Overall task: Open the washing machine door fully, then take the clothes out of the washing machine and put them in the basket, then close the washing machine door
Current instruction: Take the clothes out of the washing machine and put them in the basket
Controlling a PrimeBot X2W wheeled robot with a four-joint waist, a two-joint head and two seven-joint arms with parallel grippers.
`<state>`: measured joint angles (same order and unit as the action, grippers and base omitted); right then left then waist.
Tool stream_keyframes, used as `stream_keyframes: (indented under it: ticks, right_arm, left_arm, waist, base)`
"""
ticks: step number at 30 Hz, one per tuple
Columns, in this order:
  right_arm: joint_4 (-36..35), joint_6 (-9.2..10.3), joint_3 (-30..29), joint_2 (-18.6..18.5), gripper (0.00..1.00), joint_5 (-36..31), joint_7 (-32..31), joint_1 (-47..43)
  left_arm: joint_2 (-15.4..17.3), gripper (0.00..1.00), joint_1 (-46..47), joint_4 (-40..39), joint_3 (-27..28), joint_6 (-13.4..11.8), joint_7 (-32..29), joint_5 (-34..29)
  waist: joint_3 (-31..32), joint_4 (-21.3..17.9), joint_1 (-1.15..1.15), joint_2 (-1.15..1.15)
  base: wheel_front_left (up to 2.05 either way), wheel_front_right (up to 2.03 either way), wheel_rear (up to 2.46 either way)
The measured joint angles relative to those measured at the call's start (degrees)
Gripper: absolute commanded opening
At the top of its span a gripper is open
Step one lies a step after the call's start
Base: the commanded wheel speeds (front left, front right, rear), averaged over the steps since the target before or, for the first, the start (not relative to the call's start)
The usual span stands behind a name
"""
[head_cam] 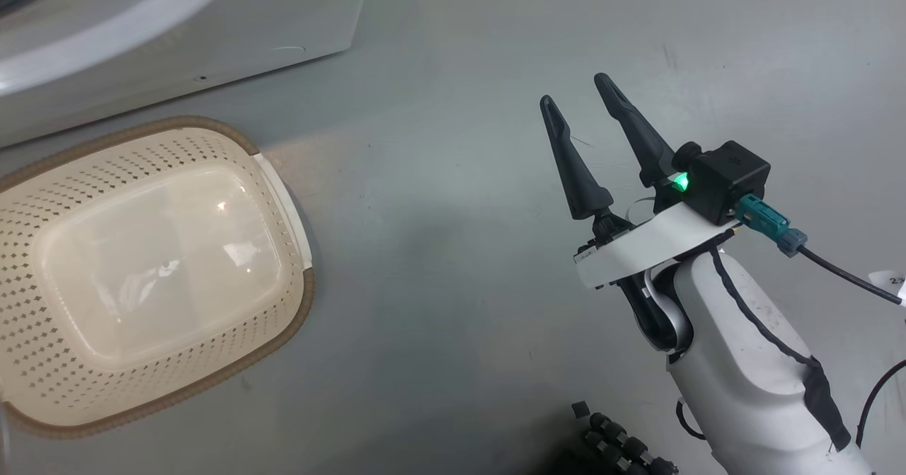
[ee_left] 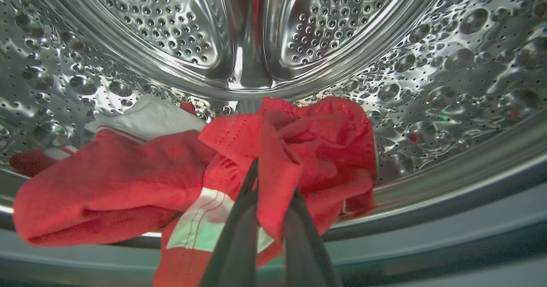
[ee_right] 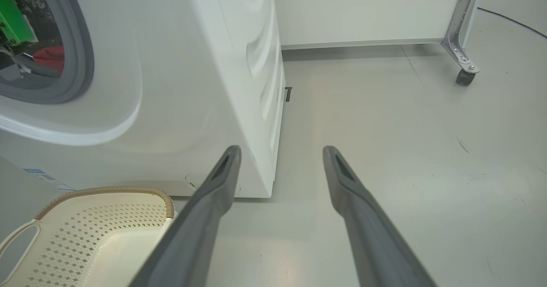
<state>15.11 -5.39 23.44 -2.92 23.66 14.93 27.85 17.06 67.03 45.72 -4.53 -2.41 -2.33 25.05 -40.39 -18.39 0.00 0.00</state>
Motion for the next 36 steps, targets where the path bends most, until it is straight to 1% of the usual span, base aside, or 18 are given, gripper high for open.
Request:
stream_keyframes:
  ticks: [3, 6, 9, 18, 20, 26, 36]
  right_arm:
    - [0.4, 0.01, -0.2, 0.0, 1.0, -0.1, 0.0, 0.0]
    - [0.8, 0.01, -0.4, 0.0, 1.0, -0.4, 0.0, -0.1]
    - [1.4, 0.03, -0.7, 0.0, 1.0, -0.8, 0.0, -0.2]
    - [2.9, 0.02, -1.4, -0.1, 1.0, -2.6, 0.0, -1.3]
    - [3.4, 0.02, -1.6, -0.1, 1.0, -2.7, 0.0, -1.9]
    - [3.8, 0.03, -2.9, -0.2, 1.0, -3.3, 0.0, -3.1]
    - [5.4, 0.08, -4.9, -0.2, 1.0, -5.7, 0.0, -5.8]
  left_arm:
    - [-0.5, 0.0, -1.5, 0.1, -1.2, 1.1, 2.8, -0.4]
    - [-1.4, 0.0, -3.1, 0.1, -1.7, 1.3, 5.0, -1.3]
    - [-2.4, 0.0, -4.6, -0.1, -2.8, 2.3, 7.1, -1.7]
    - [-5.5, 0.0, -10.5, -2.0, -3.2, 2.8, 14.0, -1.8]
    - [-6.0, 0.0, -12.1, -2.3, -3.2, 3.3, 15.2, -1.6]
    - [-7.4, 0.0, -16.0, -4.1, -3.2, 3.3, 15.9, -1.6]
    - [-8.8, 0.0, -22.4, -10.2, -3.9, 3.1, 16.6, -2.7]
  waist:
    - [1.1, 0.7, 0.0, 0.0]
    - [2.1, 1.4, 0.0, 0.0]
    - [3.2, 2.2, 0.0, 0.0]
    - [7.1, 4.9, 0.0, 0.0]
    - [8.1, 5.5, 0.0, 0.0]
    - [10.6, 7.2, 0.0, 0.0]
    - [15.4, 10.8, 0.0, 0.0]
  base:
    - [0.0, 0.0, 0.0]
    - [0.0, 0.0, 0.0]
    - [0.0, 0.0, 0.0]
    - [0.0, 0.0, 0.0]
    - [0.0, 0.0, 0.0]
    - [0.0, 0.0, 0.0]
    - [0.0, 0.0, 0.0]
